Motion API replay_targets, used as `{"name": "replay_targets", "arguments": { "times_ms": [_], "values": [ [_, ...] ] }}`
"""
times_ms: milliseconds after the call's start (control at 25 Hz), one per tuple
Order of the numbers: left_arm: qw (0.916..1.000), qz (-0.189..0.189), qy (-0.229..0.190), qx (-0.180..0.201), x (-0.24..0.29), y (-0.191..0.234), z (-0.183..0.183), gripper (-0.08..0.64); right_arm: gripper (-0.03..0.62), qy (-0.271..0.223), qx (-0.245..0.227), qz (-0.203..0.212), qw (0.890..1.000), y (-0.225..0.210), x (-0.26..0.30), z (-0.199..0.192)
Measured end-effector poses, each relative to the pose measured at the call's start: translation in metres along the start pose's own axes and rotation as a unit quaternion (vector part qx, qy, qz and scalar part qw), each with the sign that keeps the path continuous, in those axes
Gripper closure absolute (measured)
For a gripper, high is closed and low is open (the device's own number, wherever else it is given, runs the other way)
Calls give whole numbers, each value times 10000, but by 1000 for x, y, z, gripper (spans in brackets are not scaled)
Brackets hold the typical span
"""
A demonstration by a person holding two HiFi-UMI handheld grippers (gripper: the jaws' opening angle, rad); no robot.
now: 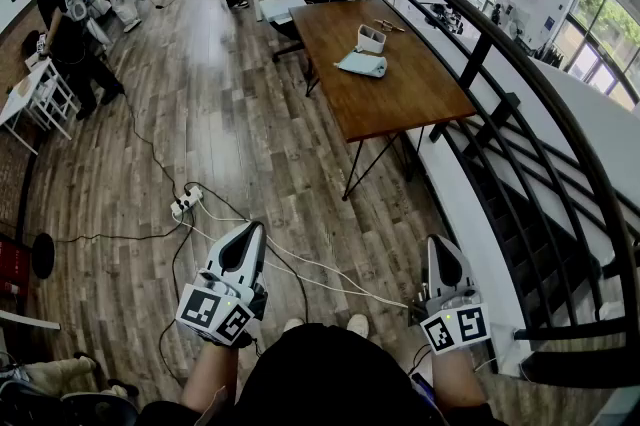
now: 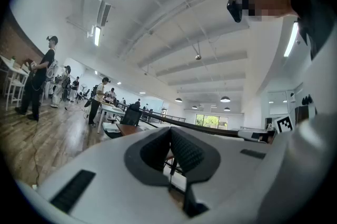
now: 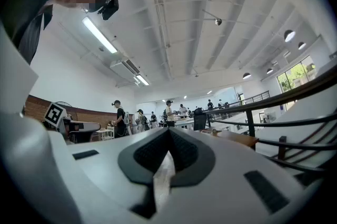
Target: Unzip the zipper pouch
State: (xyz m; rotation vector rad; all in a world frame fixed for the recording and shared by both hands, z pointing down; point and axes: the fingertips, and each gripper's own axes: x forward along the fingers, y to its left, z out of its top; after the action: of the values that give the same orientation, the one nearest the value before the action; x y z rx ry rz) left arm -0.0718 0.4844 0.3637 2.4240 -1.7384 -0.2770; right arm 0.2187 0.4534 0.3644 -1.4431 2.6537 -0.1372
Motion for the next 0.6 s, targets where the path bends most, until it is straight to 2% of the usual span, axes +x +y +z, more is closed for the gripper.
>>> {"name": "replay_targets", "arguments": {
  "times_ms": [600],
  "values": [
    [10000, 23, 1, -1, -14, 9, 2, 546, 598, 68, 27, 8, 10000, 16, -3, -5]
  ]
}}
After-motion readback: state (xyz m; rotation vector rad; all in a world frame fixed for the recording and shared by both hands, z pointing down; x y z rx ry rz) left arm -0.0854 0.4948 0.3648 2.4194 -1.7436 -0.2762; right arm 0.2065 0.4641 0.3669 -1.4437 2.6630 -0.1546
